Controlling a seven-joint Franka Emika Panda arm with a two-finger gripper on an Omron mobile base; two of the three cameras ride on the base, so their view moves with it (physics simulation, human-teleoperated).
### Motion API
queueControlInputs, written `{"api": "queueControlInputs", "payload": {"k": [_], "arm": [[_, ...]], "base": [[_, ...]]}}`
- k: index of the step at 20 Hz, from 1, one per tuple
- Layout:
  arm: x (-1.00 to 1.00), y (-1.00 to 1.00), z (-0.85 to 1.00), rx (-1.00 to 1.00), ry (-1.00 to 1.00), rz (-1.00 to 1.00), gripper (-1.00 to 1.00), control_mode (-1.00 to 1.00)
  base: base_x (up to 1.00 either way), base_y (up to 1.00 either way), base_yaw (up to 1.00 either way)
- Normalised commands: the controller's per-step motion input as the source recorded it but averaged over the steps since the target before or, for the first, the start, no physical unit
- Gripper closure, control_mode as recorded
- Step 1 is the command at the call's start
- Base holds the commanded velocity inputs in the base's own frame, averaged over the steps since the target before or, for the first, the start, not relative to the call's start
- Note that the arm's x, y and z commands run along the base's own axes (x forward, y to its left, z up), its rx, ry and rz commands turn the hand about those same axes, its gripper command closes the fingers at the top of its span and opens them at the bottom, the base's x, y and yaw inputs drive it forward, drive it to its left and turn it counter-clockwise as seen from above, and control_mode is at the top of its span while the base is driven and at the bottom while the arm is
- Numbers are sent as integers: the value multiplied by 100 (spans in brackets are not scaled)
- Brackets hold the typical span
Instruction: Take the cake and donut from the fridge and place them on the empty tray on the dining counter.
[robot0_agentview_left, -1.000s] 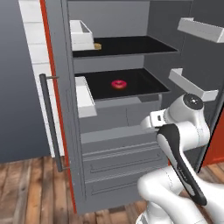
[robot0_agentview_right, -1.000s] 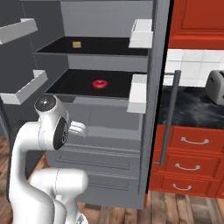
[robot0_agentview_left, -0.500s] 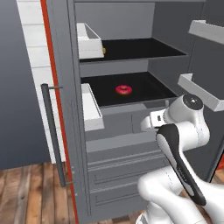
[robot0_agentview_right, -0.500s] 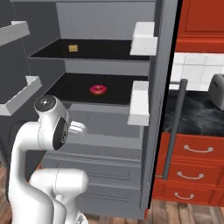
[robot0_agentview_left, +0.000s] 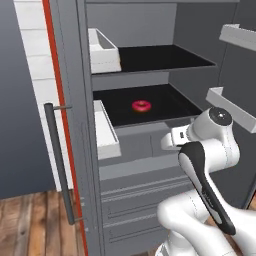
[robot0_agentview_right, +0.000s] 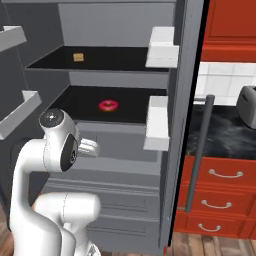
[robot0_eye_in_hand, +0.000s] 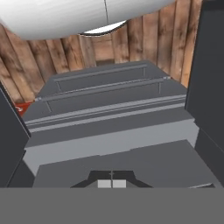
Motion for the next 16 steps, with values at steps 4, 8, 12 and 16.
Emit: {"api": "queueControlInputs", "payload": {"k": [4, 8, 12, 16], "arm": [[0, 0, 0, 0, 0, 0, 100, 100], [0, 0, 0, 0, 0, 0, 100, 100], [0, 0, 0, 0, 0, 0, 100, 100], [0, 0, 0, 0, 0, 0, 100, 100]], "base": [[32, 3, -6], [37, 6, -5], [35, 7, -5], [33, 9, -5]]}}
